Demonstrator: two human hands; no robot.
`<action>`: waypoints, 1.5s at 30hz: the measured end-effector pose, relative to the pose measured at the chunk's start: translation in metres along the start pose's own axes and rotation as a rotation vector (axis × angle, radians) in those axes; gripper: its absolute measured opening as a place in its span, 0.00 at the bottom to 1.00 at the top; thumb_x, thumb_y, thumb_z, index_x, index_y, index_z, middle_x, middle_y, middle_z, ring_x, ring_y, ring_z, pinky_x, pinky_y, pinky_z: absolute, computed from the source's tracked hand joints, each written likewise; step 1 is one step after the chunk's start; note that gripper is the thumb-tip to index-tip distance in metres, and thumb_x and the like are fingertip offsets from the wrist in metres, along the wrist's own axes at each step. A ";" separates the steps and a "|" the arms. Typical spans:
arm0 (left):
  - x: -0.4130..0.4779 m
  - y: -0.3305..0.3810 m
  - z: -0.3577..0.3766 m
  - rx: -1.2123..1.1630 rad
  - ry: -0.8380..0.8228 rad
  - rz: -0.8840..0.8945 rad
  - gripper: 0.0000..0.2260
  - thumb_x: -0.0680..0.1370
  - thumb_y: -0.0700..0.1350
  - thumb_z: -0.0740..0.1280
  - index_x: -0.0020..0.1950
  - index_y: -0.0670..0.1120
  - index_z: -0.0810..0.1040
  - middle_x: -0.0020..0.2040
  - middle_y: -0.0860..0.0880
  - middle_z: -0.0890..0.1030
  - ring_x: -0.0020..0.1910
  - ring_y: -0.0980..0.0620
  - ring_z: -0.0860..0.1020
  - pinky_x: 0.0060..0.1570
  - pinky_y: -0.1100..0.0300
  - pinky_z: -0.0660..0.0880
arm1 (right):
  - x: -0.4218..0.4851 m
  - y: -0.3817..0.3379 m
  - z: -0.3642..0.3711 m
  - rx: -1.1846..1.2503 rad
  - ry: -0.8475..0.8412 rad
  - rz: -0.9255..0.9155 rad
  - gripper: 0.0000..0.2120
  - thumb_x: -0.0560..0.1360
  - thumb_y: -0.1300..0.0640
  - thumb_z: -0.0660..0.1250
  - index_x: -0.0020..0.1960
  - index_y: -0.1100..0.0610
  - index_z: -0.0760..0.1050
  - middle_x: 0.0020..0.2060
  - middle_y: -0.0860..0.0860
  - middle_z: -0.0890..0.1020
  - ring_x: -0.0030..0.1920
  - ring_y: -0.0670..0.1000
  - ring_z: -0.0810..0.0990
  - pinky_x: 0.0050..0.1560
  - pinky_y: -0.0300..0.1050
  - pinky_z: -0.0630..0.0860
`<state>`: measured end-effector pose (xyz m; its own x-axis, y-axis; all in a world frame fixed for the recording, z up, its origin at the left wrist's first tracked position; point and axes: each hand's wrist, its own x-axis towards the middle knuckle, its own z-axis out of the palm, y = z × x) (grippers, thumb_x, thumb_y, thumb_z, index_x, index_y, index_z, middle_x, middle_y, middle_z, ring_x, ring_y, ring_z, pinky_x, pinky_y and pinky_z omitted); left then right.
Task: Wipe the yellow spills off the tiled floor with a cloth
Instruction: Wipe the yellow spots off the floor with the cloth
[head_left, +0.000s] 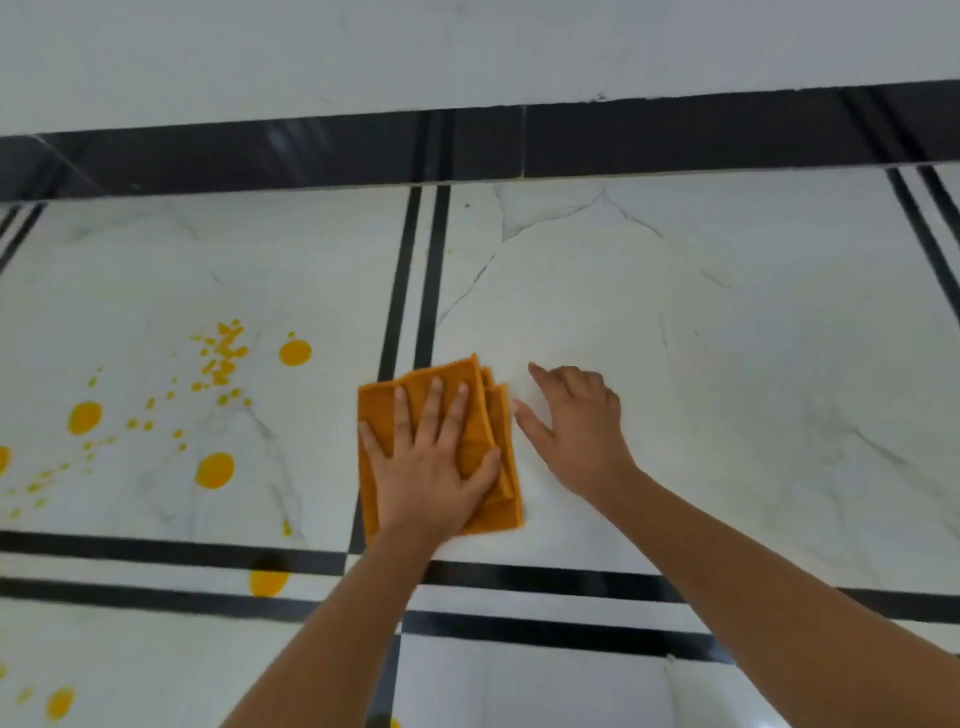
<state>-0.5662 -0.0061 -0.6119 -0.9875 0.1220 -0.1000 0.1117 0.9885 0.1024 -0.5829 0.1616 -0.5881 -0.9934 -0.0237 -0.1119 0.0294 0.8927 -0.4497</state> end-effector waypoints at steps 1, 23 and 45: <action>-0.013 0.000 0.000 -0.011 -0.006 -0.008 0.35 0.71 0.70 0.41 0.75 0.58 0.40 0.77 0.53 0.47 0.76 0.43 0.43 0.67 0.34 0.38 | 0.000 -0.009 0.001 0.024 -0.028 0.065 0.30 0.76 0.37 0.50 0.69 0.54 0.66 0.64 0.53 0.72 0.64 0.55 0.67 0.61 0.50 0.62; -0.049 -0.029 -0.058 -0.458 0.214 -0.286 0.31 0.76 0.61 0.45 0.77 0.49 0.48 0.78 0.51 0.49 0.76 0.54 0.44 0.72 0.52 0.39 | -0.002 -0.111 -0.096 0.373 -0.105 0.135 0.12 0.75 0.57 0.66 0.35 0.59 0.69 0.30 0.51 0.70 0.30 0.48 0.71 0.31 0.35 0.67; 0.049 0.018 -0.007 -0.062 -0.076 -0.017 0.33 0.76 0.67 0.42 0.75 0.55 0.37 0.77 0.53 0.40 0.75 0.46 0.38 0.69 0.38 0.36 | 0.003 -0.004 -0.019 -0.048 -0.099 0.096 0.24 0.81 0.47 0.50 0.74 0.55 0.58 0.73 0.54 0.63 0.73 0.54 0.60 0.71 0.50 0.57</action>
<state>-0.6137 0.0171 -0.6080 -0.9776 0.1141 -0.1769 0.0857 0.9832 0.1609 -0.5885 0.1669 -0.5698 -0.9704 0.0209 -0.2404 0.1164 0.9133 -0.3904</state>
